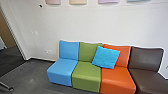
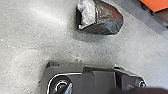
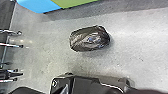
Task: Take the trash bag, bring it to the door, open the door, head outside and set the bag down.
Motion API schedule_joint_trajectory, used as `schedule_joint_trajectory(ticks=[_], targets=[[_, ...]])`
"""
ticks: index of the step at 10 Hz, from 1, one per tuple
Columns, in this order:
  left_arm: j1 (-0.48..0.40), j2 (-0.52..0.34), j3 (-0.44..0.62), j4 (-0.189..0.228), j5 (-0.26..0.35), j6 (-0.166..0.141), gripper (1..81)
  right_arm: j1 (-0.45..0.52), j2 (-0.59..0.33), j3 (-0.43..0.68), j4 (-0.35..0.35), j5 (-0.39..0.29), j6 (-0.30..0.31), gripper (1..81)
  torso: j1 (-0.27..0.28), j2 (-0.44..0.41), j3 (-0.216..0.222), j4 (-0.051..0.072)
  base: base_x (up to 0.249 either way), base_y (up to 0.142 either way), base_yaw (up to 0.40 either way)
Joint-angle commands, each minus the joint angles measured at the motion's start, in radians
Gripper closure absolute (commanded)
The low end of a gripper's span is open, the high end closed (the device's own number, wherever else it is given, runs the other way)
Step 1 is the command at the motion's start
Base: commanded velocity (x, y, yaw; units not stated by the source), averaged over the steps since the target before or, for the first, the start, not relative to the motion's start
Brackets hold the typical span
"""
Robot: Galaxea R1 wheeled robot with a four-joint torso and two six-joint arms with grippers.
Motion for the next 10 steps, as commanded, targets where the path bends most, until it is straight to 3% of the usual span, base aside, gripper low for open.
schedule_joint_trajectory(ticks=[1, 4, 7, 10], targets=[[-0.107, -0.031, 0.01, -0.024, 0.08, -0.004, 1.0, 0.087, -0.059, 0.021, 0.021, -0.052, 0.001, 1.0, 0.063, -0.098, -0.092, 0.0, 0.0, 0.0, 0.0], [-0.175, -0.023, 0.001, -0.071, 0.139, -0.004, 1.0, 0.086, -0.06, 0.024, 0.021, -0.052, 0.001, 1.0, 0.13, -0.202, -0.19, 0.0, 0.0, 0.0, 0.0], [-0.235, -0.014, -0.002, -0.088, 0.151, -0.01, 1.0, 0.086, -0.06, 0.029, 0.021, -0.05, 0.001, 1.0, 0.197, -0.308, -0.29, 0.0, 0.0, 0.0, 0.0], [-0.29, 0.032, -0.092, -0.117, 0.234, -0.01, 1.0, 0.083, -0.065, 0.032, 0.021, -0.05, 0.001, 1.0, 0.265, -0.413, -0.39, 0.0, 0.0, 0.0, 0.0]])
